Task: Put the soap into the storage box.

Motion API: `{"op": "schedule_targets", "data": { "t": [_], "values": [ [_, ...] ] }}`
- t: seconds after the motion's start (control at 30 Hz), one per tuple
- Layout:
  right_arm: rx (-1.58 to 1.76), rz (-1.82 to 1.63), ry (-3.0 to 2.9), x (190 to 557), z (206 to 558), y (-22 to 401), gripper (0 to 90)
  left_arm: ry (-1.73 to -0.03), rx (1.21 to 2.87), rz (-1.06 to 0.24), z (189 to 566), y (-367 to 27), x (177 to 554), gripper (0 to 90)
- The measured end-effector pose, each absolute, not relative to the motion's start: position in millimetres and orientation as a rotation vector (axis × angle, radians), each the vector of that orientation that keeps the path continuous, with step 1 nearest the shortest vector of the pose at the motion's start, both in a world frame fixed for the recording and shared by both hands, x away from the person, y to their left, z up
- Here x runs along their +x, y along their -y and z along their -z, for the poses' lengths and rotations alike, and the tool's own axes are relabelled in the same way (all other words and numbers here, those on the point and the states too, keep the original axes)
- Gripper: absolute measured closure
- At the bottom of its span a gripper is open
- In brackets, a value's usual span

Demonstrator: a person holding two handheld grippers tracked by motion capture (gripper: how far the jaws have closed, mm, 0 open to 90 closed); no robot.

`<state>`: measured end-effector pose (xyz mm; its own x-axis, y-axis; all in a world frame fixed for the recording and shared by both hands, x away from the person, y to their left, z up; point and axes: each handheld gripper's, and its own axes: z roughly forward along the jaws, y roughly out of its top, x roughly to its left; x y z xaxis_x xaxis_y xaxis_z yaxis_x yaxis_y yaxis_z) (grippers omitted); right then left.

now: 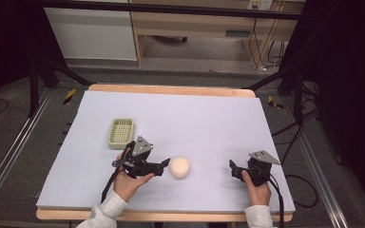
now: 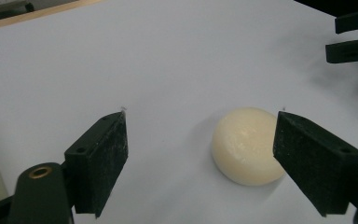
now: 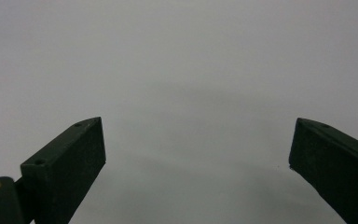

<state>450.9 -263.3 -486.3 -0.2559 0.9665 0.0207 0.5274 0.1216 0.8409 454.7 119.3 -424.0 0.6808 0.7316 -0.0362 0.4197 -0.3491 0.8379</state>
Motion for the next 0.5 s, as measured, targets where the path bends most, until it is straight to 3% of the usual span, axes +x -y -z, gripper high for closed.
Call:
{"op": "schedule_targets", "data": {
  "t": [0.5],
  "values": [
    [1.441, -1.025, -1.855, 451.4, 486.6, 263.0, 4.0, -0.874, 2.031, -0.41, 434.1, -96.6, 457.2, 17.0]
  ]
}}
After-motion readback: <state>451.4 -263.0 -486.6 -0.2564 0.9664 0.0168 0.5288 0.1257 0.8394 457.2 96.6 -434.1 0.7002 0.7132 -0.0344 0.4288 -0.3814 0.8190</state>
